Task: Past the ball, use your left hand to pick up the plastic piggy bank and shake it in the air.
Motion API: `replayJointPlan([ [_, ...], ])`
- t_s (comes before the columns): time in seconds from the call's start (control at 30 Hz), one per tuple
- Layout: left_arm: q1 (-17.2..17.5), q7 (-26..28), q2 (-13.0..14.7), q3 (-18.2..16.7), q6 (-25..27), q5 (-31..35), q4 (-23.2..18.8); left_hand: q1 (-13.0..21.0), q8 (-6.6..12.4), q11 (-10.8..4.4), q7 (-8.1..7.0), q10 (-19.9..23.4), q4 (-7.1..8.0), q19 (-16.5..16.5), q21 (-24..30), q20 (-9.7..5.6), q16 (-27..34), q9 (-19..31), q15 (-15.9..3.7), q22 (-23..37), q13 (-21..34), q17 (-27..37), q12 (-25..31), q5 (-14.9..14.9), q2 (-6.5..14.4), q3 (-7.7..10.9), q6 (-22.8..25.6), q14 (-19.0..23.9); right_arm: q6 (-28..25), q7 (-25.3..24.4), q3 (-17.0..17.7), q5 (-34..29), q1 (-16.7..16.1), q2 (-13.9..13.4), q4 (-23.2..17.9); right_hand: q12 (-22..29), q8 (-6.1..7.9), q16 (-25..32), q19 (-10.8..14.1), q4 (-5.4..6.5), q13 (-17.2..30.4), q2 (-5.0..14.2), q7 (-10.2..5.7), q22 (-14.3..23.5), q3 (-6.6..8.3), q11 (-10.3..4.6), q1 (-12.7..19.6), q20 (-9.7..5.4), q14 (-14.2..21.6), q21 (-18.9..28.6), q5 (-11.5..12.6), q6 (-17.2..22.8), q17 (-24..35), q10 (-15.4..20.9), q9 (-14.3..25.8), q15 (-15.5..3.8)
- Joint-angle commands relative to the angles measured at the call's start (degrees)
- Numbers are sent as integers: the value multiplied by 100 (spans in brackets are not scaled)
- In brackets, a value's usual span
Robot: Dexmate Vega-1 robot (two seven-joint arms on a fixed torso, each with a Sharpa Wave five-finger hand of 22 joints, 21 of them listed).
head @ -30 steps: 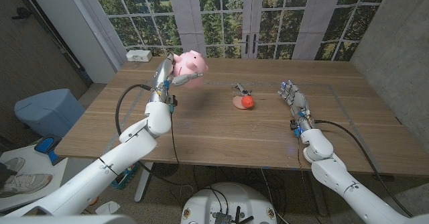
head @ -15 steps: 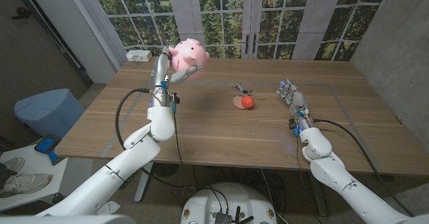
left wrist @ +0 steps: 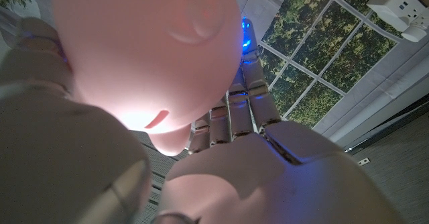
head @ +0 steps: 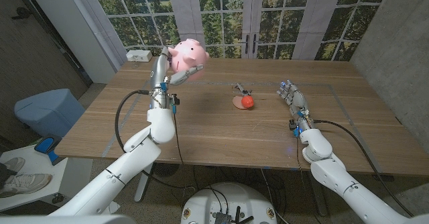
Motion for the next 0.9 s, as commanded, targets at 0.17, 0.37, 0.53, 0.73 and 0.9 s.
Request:
replayJointPlan([
  [0.17, -87, -1635, 436, 52, 2191, -105, -1030, 2483, 111, -2458, -1271, 2550, -6, -146, 92, -1239, 42, 112, -2751, -25, 645, 179, 1, 56, 2506, 194, 2748, 2264, 33, -72, 37, -48, -107, -29, -137, 18, 9, 31, 66, -29, 16, 54, 3, 20, -3, -4, -27, -7, 20, -8, -3, 45, 7, 53, 14, -5],
  [0.37, -325, -2230, 656, 242, 3177, -182, -1358, 2481, 120, -2446, -1268, 2569, -9, -179, 138, -1232, 24, 126, -2751, -54, 656, 191, -20, 74, 2498, 204, 2747, 2256, 40, -63, 42, -46, -129, -38, -151, 18, 8, 33, 70, -35, 16, 55, 5, 20, -4, 9, -30, -5, 22, -9, -2, 42, 3, 52, 14, -3],
  [0.53, -620, -2660, 864, 475, 3836, -241, -1526, 2478, 121, -2450, -1267, 2573, -9, -191, 166, -1231, 17, 124, -2751, -72, 668, 199, -31, 86, 2496, 211, 2751, 2256, 53, -66, 48, -62, -148, -49, -160, 17, 7, 31, 69, -39, 16, 56, 4, 20, -6, 3, -33, -12, 15, -11, -2, 39, 0, 51, 13, -13],
  [0.73, -829, -2778, 994, 667, 4132, -345, -1567, 2473, 126, -2440, -1262, 2575, -7, -219, 208, -1226, 3, 144, -2751, -100, 693, 211, -47, 103, 2497, 222, 2732, 2252, 62, -84, 63, -64, -169, -48, -170, 19, 9, 32, 71, -43, 16, 57, -4, 20, -7, 7, -36, -8, 16, -12, -2, 43, -3, 57, 13, -10],
  [0.9, -935, -2752, 1070, 768, 4211, -417, -1570, 2467, 129, -2443, -1265, 2570, -6, -230, 239, -1232, -15, 147, -2751, -119, 705, 208, -63, 114, 2496, 229, 2732, 2245, 64, -67, 63, -53, -154, -42, -150, 15, 11, 32, 70, -47, 16, 58, 1, 20, -8, -10, -39, -6, 15, -13, -2, 48, -6, 48, 13, -13],
])
